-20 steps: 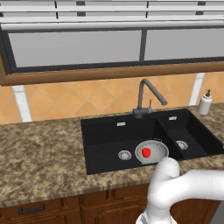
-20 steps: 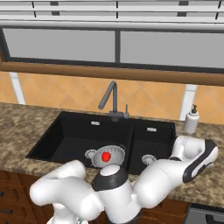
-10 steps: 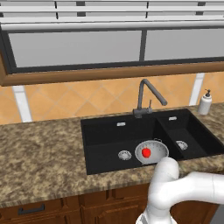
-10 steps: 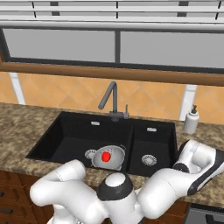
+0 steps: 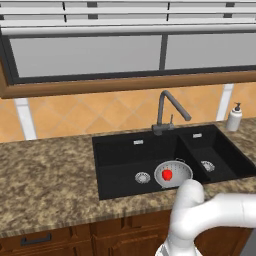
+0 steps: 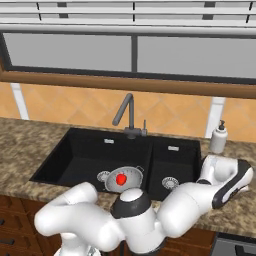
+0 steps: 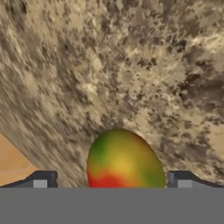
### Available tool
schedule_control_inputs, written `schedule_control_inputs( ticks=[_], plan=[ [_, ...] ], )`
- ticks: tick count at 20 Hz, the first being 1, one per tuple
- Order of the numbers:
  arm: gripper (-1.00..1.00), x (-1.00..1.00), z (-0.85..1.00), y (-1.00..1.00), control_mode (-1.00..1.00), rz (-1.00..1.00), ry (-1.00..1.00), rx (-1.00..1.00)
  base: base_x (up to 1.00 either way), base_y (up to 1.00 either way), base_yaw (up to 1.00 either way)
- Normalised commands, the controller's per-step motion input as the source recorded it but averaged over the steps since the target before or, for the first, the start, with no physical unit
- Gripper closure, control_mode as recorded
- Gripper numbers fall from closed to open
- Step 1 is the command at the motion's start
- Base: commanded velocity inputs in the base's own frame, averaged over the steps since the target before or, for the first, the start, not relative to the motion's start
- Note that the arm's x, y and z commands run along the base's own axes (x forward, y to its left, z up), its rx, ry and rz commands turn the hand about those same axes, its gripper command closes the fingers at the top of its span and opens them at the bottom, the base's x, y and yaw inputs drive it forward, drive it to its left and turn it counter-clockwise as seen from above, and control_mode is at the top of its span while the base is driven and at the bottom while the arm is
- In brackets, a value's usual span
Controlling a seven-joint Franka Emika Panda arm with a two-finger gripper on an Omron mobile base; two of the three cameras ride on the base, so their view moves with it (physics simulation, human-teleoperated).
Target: Put the colander in the sink, put the mango, apple in the colander, and turn on the sink faucet and pour water over the colander.
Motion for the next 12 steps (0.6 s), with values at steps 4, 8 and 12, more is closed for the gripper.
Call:
schedule_control_inputs(
  ticks=[4, 8, 12],
  plan=[
    [1.0, 0.79, 0.0, -1.0, -1.0, 0.0, 0.62, 0.3, 0.0, 0.0, 0.0],
    [1.0, 0.66, 0.02, -1.0, -1.0, 0.0, 0.54, 0.37, 0.0, 0.0, 0.0],
    [1.0, 0.22, 0.22, -1.0, -1.0, 0.0, 0.39, 0.42, 0.0, 0.0, 0.0]
  ],
)
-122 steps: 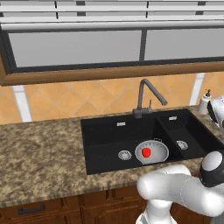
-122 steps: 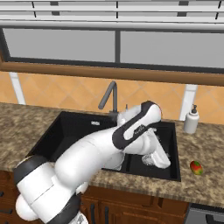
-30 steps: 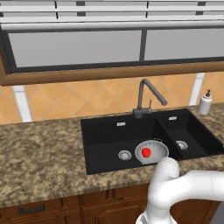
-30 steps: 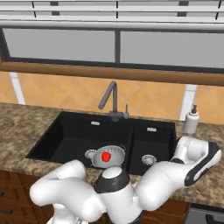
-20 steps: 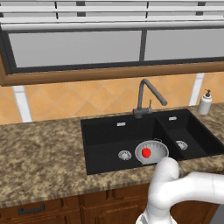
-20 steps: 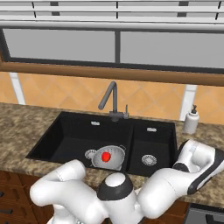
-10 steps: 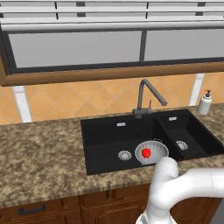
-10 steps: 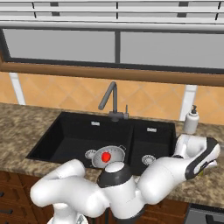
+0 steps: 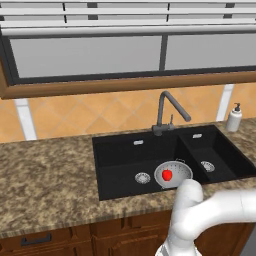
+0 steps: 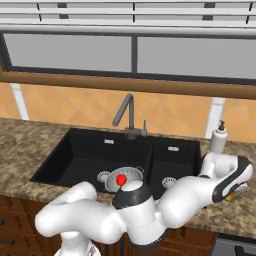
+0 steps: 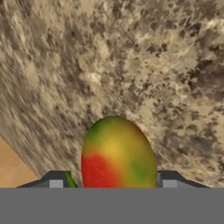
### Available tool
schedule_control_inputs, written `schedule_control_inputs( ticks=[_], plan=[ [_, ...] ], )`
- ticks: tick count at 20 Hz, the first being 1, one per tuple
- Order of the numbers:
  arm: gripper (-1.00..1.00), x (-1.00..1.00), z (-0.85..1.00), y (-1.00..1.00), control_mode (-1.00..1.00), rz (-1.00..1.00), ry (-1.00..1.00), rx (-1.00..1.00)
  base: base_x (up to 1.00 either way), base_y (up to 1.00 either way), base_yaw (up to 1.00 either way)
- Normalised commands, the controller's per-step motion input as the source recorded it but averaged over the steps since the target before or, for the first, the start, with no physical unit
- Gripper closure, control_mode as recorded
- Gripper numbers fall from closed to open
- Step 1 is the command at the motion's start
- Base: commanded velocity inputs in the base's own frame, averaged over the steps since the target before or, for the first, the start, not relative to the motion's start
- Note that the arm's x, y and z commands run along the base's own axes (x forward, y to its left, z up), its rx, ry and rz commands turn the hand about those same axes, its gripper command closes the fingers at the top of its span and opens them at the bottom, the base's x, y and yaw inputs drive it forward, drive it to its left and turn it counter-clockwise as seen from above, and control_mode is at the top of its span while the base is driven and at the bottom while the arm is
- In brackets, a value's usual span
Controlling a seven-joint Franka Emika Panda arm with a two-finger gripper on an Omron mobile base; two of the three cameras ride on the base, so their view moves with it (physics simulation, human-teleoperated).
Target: Put the colander in the sink, put the mango, apple in the colander, and turn on the sink faucet and pour water over the colander.
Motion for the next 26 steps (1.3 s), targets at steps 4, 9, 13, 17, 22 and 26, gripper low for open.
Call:
schedule_control_inputs(
  ticks=[4, 9, 13, 17, 22, 26],
  plan=[
    [1.0, 0.01, 0.53, -0.78, -1.0, 0.0, 0.32, 0.33, 0.0, 0.0, 0.0],
    [1.0, 0.0, 0.92, -0.35, -1.0, 0.01, 0.32, 0.18, 0.0, 0.0, 0.0],
    [1.0, -0.21, 1.0, -0.08, -1.0, 0.1, 0.34, 0.02, 0.0, 0.0, 0.0],
    [1.0, -0.35, 1.0, 0.0, -1.0, 0.28, 0.4, 0.0, 0.0, 0.0, 0.0],
    [1.0, -0.56, 1.0, 0.1, -1.0, 0.5, 0.36, -0.08, 0.0, 0.0, 0.0],
    [1.0, -0.48, 1.0, 0.04, -1.0, 0.44, 0.13, -0.14, 0.0, 0.0, 0.0]
  ],
)
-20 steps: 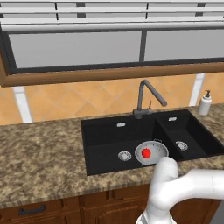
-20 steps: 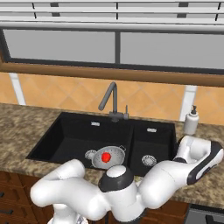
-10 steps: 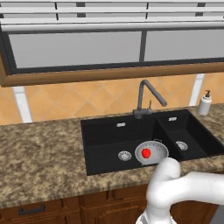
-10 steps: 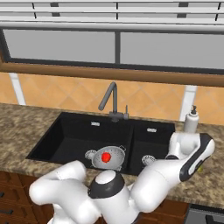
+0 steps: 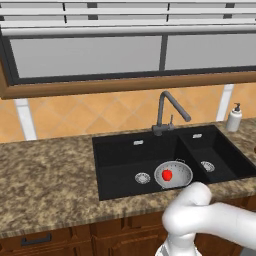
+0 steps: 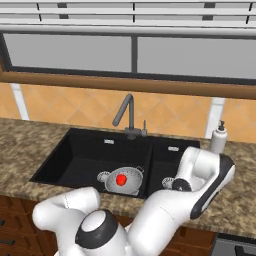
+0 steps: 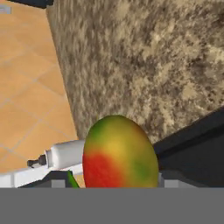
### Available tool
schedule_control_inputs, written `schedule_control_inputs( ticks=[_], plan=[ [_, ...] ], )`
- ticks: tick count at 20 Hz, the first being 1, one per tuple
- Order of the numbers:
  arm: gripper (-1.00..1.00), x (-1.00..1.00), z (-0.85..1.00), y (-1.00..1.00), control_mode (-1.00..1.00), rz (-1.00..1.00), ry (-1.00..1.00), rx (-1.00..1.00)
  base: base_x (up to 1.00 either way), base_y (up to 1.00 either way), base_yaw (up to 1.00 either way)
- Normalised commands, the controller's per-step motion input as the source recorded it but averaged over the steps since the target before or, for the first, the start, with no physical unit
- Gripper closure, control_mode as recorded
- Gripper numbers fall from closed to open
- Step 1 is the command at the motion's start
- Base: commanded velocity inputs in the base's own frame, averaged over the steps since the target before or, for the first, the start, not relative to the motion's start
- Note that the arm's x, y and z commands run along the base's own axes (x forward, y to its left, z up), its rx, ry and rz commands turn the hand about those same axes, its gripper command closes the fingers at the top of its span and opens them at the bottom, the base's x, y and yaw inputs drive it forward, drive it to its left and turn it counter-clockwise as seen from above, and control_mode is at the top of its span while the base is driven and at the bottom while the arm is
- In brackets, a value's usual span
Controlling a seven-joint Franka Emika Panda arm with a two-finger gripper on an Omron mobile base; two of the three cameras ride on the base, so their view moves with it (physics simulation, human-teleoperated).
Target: Put the colander in the sink, put the mango, apple in the colander, and turn on the sink faucet and pour water over the colander.
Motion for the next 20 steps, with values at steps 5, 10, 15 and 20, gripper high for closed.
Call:
schedule_control_inputs(
  ticks=[5, 10, 15, 20],
  plan=[
    [1.0, -0.4, 1.0, 0.27, -1.0, 0.35, 0.08, -0.19, 0.0, 0.0, 0.0],
    [1.0, -0.52, 1.0, 0.37, -1.0, 0.28, 0.02, -0.28, 0.0, 0.0, 0.0],
    [1.0, -0.58, 1.0, 0.25, -1.0, 0.06, -0.1, -0.25, 0.0, 0.0, 0.0],
    [1.0, -0.44, 1.0, 0.27, -1.0, 0.0, -0.15, -0.29, 0.0, 0.0, 0.0]
  ],
)
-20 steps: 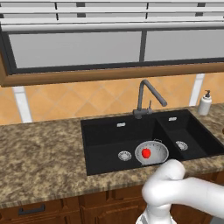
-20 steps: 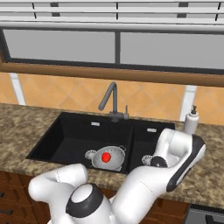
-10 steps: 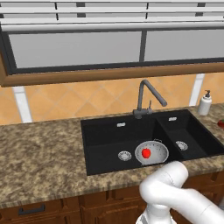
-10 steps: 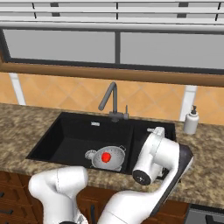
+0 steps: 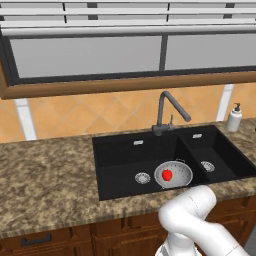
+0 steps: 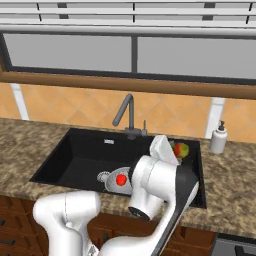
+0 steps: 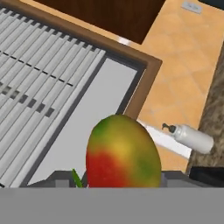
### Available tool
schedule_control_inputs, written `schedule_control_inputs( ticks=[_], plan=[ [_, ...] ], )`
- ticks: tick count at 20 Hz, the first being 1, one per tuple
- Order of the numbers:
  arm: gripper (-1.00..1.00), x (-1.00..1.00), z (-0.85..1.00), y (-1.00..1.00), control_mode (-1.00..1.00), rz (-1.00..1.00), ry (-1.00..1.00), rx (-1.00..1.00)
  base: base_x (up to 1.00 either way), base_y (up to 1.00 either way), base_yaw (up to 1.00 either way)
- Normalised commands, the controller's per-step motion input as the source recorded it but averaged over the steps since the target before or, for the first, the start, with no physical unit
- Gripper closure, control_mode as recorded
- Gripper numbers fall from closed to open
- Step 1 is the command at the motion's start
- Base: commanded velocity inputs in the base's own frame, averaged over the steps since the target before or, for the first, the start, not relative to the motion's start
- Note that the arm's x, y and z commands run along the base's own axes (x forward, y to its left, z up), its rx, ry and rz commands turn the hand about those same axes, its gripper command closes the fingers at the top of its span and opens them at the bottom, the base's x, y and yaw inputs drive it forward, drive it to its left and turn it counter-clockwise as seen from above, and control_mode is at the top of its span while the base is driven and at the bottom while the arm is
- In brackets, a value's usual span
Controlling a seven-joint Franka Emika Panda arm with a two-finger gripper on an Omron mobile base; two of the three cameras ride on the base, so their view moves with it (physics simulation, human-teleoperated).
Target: Put the colander in the sink, put the mango, apple in the colander, and turn on the sink faucet and pour water over the colander.
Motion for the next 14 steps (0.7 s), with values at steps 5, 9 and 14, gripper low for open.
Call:
schedule_control_inputs(
  ticks=[5, 9, 14],
  plan=[
    [1.0, -0.31, 1.0, 0.4, -1.0, 0.0, -0.05, -0.42, 0.0, 0.0, 0.0],
    [1.0, -0.35, 0.99, 0.53, -1.0, 0.0, -0.05, -0.63, 0.0, 0.0, 0.0],
    [1.0, -0.44, 0.76, 0.56, -1.0, 0.0, -0.04, -0.77, 0.0, 0.0, 0.0]
  ],
)
